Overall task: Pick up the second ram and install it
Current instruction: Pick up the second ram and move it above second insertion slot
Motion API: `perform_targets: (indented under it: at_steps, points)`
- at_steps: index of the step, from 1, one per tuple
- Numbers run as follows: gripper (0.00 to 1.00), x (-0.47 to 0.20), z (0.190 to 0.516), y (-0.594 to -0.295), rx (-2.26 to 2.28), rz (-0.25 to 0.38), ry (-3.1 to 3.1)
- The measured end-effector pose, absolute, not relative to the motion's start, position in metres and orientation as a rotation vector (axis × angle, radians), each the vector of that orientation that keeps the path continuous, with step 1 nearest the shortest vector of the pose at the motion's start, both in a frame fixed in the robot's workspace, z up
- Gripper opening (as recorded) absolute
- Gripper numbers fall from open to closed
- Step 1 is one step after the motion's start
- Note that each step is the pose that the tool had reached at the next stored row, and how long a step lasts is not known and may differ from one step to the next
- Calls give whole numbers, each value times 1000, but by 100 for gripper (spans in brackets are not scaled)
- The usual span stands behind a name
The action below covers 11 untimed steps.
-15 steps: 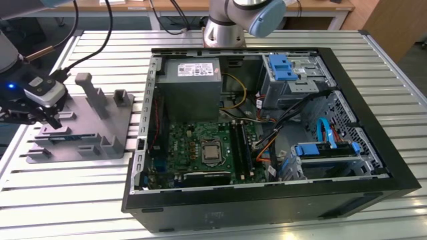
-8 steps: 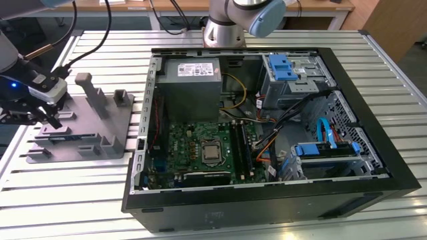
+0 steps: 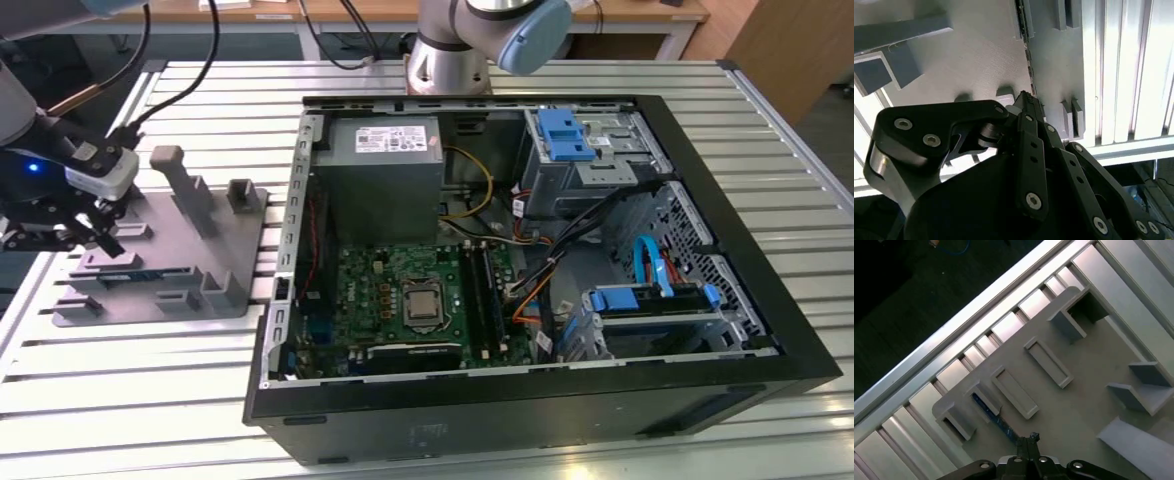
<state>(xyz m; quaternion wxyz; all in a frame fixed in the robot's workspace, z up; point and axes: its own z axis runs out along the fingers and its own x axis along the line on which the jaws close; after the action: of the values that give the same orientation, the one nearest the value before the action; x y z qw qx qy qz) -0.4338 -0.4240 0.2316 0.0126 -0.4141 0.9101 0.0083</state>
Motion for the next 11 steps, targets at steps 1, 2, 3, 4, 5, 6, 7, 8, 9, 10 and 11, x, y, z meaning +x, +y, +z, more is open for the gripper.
perform_targets:
  at_steps: [1,2,3,4,5,6,7,8,9,10,11]
  points:
    - [10,-434,232,-424,-1310,26,2828]
    - [10,-434,232,-424,-1331,26,2818]
    - [10,-434,231,-424,-1349,27,2809]
    - [10,-434,232,-424,-1368,27,2801]
    - [10,-434,231,-424,-1386,27,2792]
    - [10,-434,231,-424,-1404,27,2783]
    - [10,-434,231,-424,-1422,28,2774]
    - [10,-434,231,-424,-1442,28,2764]
    - [10,-434,231,-424,-1460,28,2755]
    - [10,-434,231,-424,-1478,28,2745]
    - [10,-434,231,-424,-1496,29,2735]
